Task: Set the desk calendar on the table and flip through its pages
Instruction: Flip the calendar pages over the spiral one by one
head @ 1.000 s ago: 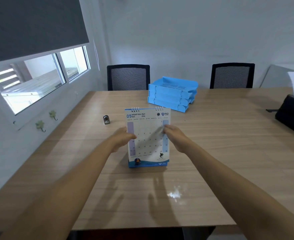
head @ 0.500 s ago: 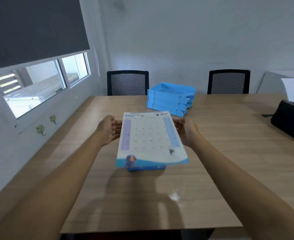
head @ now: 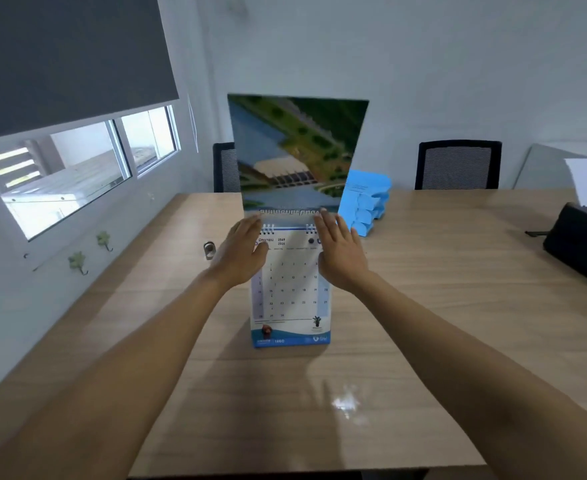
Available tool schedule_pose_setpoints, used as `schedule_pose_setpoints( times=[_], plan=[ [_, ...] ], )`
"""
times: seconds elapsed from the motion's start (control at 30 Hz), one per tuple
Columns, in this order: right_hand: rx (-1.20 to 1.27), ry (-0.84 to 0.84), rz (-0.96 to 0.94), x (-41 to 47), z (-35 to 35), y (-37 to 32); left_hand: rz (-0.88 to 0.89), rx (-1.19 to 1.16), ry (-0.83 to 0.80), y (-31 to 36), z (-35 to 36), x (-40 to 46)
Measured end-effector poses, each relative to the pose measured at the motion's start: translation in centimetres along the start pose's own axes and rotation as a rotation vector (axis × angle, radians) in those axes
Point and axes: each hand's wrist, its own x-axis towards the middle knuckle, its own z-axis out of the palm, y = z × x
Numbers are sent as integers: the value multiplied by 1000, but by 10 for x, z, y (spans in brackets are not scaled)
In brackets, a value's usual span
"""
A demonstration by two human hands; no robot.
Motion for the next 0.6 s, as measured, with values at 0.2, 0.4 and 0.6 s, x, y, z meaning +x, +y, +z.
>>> schedule_pose_setpoints(
  times=[0.2, 0.4, 0.6],
  plan=[
    [-27, -131, 29, 17, 3, 3, 47, 260, -104, -7, -6, 18],
    [8, -135, 35, 22, 12, 7, -19, 182, -173, -9, -5, 26],
    [37, -93, 21, 22, 11, 8, -73, 79, -205, -8, -2, 28]
  ],
)
